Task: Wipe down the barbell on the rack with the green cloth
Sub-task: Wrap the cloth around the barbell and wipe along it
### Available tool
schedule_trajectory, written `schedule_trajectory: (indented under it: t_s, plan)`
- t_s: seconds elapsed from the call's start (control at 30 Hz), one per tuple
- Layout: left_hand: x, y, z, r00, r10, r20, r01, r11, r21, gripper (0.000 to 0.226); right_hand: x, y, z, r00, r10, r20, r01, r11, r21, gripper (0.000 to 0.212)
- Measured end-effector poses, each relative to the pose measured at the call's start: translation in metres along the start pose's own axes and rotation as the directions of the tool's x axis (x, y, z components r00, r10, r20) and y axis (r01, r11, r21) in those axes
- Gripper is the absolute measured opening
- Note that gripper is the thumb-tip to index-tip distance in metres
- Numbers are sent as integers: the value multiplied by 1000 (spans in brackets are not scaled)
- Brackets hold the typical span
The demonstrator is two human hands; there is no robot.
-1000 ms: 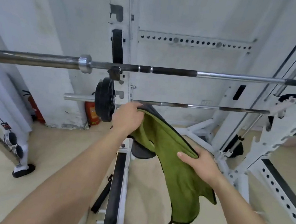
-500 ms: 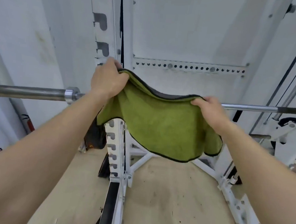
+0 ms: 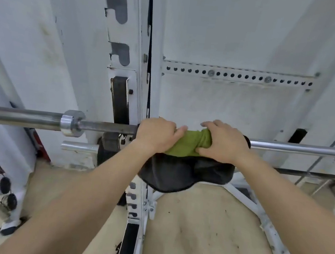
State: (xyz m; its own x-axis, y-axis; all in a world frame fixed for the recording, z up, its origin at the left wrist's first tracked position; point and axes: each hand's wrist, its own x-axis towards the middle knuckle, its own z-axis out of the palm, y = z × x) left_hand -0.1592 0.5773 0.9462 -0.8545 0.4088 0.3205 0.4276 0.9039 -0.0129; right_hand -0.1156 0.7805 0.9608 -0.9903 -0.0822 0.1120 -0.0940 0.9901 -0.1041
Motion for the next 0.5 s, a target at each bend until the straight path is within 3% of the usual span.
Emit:
schedule_trajectory:
  t_s: [0.1,0.17,0.27,0.43,0.5]
  plan:
    - [-3,-6,6,993,68,-101,-56,992,114,63,14,-10,2,992,-68,-107,58,994,-94,40]
    - [-10,-15,10,982,149,-118,-126,975,181,61,23,-24,6,980,-164,-115,144,975,-171,30]
    - [-14,-28,10,976,184,-114,-164,973,163,58,32,-42,13,950,-279,-143,246,946,-209,29]
    - [-12,-35,2,997,-12,-71,27,977,213,50,30,-49,24,891,-386,-238,337,915,-223,32]
    - [-5,-19,5,997,-8,-78,25,975,223,48,25,-29,29,879,-387,-278,322,913,-252,37]
